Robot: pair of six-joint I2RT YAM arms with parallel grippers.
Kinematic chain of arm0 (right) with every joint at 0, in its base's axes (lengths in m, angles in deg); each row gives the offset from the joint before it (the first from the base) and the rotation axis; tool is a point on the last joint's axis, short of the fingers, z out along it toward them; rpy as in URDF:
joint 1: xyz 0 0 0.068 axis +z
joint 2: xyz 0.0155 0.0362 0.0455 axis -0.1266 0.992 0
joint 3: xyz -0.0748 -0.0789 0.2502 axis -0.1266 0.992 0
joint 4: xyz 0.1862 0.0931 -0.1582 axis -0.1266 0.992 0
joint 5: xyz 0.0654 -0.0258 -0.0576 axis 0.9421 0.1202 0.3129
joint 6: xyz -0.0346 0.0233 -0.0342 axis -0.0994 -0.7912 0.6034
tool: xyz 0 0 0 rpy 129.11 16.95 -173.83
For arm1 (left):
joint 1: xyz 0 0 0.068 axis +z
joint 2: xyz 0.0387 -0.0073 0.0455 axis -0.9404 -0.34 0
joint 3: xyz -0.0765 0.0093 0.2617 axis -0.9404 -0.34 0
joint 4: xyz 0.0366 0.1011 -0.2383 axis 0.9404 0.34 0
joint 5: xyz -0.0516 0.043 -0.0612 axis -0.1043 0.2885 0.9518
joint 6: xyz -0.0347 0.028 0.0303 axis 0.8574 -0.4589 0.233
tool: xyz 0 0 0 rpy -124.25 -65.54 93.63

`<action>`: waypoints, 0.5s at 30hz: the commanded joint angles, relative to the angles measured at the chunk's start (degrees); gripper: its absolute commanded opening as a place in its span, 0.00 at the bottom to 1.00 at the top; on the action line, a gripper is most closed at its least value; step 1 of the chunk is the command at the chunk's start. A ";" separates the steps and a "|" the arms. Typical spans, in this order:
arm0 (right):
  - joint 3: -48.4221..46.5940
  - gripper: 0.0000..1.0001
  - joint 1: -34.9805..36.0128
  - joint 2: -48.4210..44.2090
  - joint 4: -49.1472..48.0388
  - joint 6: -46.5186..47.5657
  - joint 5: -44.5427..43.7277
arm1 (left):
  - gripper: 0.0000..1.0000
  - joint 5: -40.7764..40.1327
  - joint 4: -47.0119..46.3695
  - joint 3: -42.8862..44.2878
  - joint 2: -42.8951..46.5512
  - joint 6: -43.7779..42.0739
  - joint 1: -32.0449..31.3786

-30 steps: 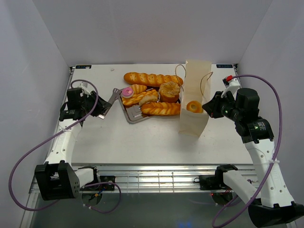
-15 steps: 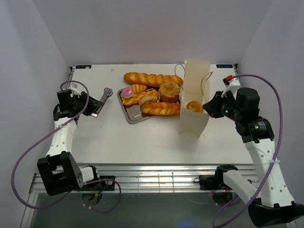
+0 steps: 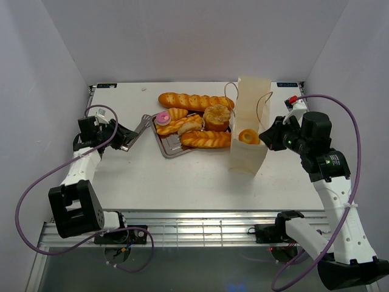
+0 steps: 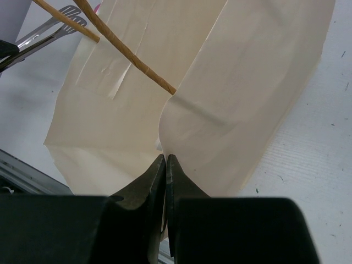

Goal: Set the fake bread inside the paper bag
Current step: Pick up the fake bread from the plate.

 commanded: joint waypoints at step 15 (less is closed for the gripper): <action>-1.67 0.08 0.20 0.56 2.67 -0.09 -0.37 | 0.47 2.75 -5.12 1.10 -3.05 -0.86 -0.01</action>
